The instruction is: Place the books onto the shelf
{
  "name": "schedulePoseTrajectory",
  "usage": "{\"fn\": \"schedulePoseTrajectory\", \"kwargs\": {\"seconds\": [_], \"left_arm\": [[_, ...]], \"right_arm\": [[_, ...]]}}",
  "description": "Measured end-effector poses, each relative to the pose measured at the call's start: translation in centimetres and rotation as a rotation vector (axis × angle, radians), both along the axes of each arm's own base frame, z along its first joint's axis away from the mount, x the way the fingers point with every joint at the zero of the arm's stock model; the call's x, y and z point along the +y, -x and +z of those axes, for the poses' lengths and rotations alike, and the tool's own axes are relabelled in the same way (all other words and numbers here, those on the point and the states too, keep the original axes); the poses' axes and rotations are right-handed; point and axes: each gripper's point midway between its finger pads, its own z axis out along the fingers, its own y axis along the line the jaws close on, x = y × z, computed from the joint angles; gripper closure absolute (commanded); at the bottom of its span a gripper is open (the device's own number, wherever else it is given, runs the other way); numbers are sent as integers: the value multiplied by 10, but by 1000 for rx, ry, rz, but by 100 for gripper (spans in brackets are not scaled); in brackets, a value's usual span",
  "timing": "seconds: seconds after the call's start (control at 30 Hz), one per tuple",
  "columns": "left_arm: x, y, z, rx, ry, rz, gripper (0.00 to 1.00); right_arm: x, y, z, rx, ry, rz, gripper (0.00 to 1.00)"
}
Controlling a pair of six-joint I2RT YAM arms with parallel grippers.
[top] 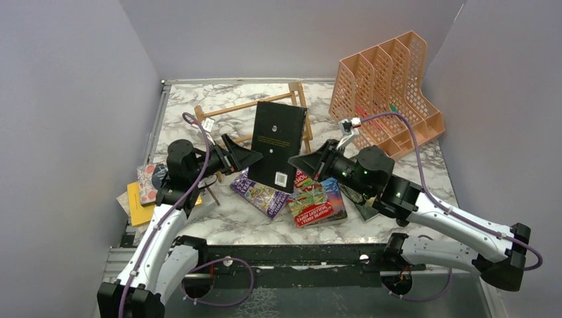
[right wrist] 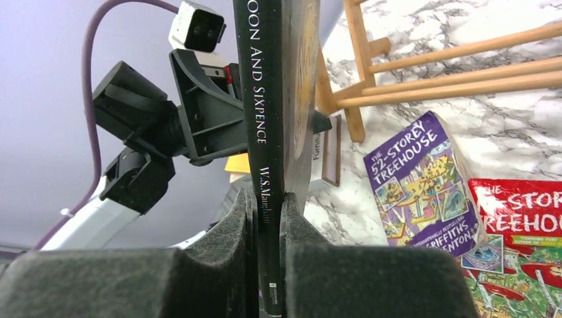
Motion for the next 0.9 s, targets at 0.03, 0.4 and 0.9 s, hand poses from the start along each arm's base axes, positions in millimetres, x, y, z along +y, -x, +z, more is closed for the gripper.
{"fn": "schedulePoseTrajectory", "kwargs": {"seconds": [0.03, 0.4, 0.9], "left_arm": [[0, 0, 2, -6, -7, -1, 1], [-15, 32, 51, -113, 130, -193, 2], [-15, 62, 111, -238, 202, -285, 100]], "right_arm": [[-3, 2, 4, -6, -16, 0, 99], [-6, 25, 23, 8, -170, 84, 99], [-9, 30, 26, -15, -248, 113, 52]]}}
